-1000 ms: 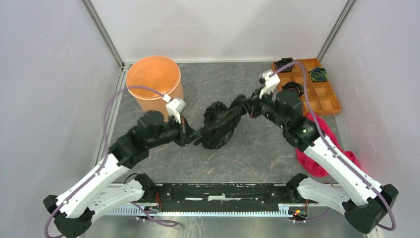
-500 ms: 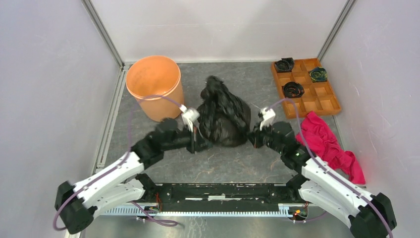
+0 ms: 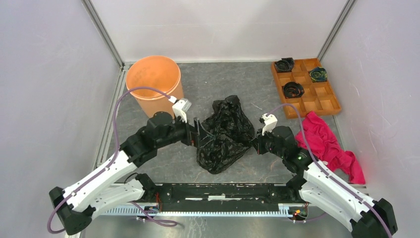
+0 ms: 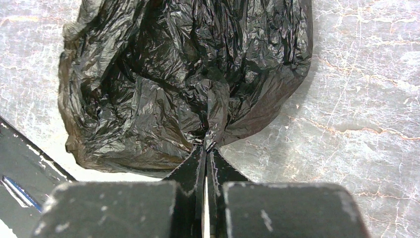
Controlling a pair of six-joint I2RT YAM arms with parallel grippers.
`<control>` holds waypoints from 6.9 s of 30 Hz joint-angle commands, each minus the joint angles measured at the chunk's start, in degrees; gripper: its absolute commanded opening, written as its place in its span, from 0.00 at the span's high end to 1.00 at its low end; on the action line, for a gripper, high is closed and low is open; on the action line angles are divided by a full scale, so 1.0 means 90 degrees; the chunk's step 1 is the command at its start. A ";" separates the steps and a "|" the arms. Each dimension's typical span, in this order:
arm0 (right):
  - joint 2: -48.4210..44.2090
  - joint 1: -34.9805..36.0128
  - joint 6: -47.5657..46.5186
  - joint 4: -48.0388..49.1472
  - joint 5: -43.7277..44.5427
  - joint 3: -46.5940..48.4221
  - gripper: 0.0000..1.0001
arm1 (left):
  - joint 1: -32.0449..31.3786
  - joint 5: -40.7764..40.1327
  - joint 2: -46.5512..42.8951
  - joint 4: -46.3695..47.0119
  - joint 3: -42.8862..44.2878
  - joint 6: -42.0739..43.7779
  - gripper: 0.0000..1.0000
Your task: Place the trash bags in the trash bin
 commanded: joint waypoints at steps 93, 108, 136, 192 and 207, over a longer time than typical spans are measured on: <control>0.0365 0.0130 -0.0821 0.0390 0.0129 0.2003 0.98 | 0.0033 -0.3201 0.1107 -0.2502 0.3276 0.1590 0.98; 0.0230 0.0130 -0.2323 -0.1293 0.0631 0.2625 0.81 | 0.0028 -0.0712 0.1955 -0.1991 0.5048 0.2526 0.98; 0.1503 0.2235 -0.3056 -0.0690 0.1074 0.3042 0.08 | 0.0028 0.0720 0.2489 -0.2416 0.5215 0.2859 0.98; 0.1889 -0.0428 -0.0890 -0.1293 0.2098 0.5337 0.99 | 0.0466 -0.0685 0.4643 -0.0951 0.5249 0.0812 0.09; 0.1907 -0.0429 -0.0279 -0.0507 0.2533 0.4956 0.99 | 0.0499 0.1328 0.2091 0.0562 0.1958 -0.0147 0.00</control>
